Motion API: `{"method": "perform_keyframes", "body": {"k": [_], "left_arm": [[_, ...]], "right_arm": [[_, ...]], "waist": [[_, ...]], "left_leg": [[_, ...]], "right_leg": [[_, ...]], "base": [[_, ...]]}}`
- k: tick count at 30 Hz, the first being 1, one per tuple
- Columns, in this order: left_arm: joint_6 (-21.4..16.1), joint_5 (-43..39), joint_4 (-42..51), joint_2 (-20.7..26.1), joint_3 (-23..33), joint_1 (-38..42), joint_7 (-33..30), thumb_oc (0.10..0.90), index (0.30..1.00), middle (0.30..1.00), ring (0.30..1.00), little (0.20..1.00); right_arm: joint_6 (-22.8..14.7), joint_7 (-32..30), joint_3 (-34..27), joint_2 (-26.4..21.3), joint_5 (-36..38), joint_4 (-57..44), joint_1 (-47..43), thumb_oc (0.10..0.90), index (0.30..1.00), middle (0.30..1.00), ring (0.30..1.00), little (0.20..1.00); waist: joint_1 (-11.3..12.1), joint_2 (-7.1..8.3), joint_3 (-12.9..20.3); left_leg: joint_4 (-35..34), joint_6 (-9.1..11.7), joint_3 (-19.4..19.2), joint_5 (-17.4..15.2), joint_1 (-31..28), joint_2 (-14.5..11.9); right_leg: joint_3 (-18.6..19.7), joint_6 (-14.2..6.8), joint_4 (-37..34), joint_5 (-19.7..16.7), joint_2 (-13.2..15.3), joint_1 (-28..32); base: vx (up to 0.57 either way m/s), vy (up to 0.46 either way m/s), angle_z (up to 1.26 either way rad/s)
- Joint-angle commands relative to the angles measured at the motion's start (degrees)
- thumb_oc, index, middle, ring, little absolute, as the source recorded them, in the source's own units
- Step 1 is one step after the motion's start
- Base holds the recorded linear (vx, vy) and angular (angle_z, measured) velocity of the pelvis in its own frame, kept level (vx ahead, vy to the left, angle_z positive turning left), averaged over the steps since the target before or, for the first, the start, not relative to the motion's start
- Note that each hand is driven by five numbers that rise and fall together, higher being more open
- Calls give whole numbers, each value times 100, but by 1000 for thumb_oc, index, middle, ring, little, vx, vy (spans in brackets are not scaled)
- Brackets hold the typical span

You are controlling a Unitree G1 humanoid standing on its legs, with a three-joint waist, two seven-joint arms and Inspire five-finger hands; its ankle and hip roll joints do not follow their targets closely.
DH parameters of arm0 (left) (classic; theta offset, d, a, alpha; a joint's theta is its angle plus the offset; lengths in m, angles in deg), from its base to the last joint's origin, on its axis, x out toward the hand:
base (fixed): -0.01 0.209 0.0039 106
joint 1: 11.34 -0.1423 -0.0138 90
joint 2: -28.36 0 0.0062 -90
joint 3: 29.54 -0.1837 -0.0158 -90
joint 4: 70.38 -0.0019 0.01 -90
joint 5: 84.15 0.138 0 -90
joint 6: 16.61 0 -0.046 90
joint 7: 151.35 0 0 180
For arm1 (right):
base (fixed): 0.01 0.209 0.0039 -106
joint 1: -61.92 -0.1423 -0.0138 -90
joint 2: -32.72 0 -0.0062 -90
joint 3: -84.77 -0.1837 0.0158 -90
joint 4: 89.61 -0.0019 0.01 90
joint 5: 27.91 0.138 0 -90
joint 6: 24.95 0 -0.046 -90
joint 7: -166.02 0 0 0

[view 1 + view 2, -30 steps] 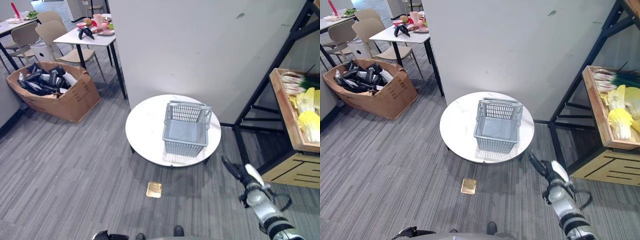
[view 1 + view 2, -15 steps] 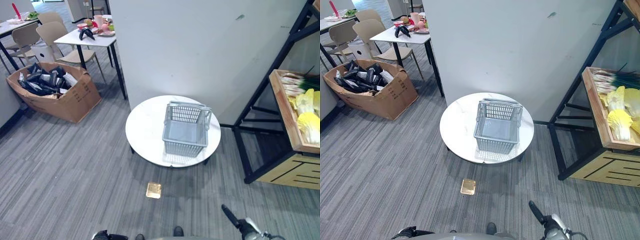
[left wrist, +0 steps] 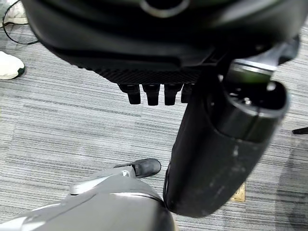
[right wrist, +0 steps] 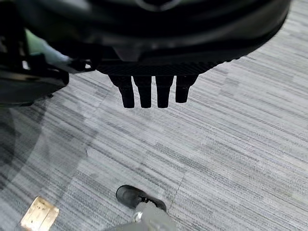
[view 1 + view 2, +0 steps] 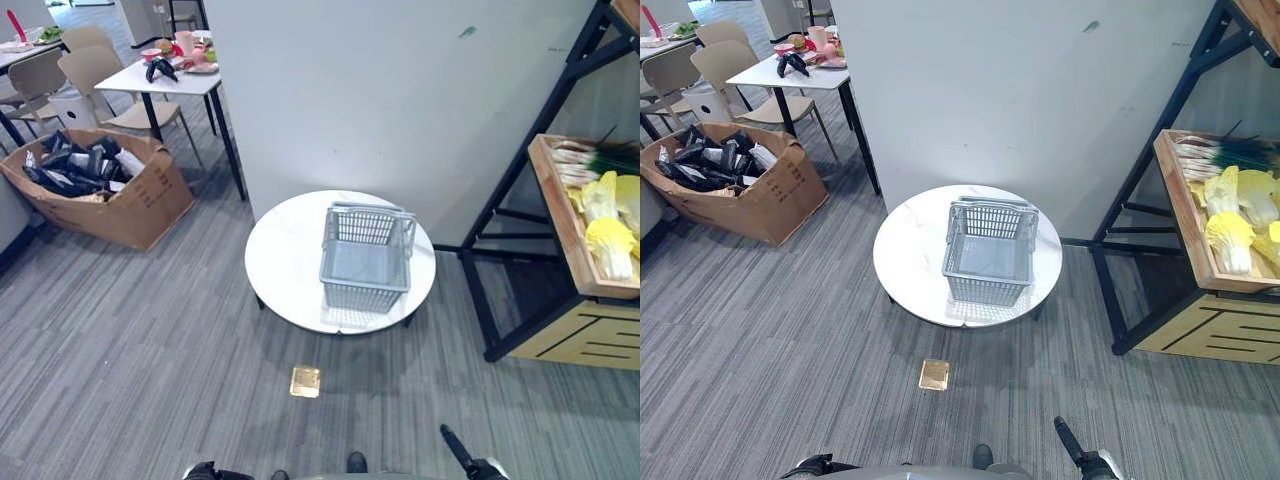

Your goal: Get the vegetables into the basket

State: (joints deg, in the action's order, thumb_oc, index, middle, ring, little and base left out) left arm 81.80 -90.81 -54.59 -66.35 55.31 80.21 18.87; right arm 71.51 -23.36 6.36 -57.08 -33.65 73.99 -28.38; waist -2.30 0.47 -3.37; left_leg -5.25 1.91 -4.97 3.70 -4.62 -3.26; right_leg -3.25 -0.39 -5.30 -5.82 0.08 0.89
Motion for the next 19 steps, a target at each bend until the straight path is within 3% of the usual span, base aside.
{"method": "perform_keyframes", "body": {"k": [1,19], "left_arm": [[59,300,-473,42,-260,65,-82,900,1000,1000,1000,1000],[54,402,-565,25,-328,86,-15,900,1000,1000,1000,1000]], "right_arm": [[-56,-239,114,-94,178,279,-486,900,1000,1000,1000,1000],[-93,-147,164,8,264,392,-484,900,1000,1000,1000,1000]], "waist": [[10,216,-41],[2,215,-28]], "left_leg": [[25,172,203,-232,-58,128],[25,171,199,-245,-83,113]], "right_leg": [[-36,-642,131,274,423,299],[-41,-632,114,289,415,332]], "base": [[0,0,0],[0,0,0]]}}
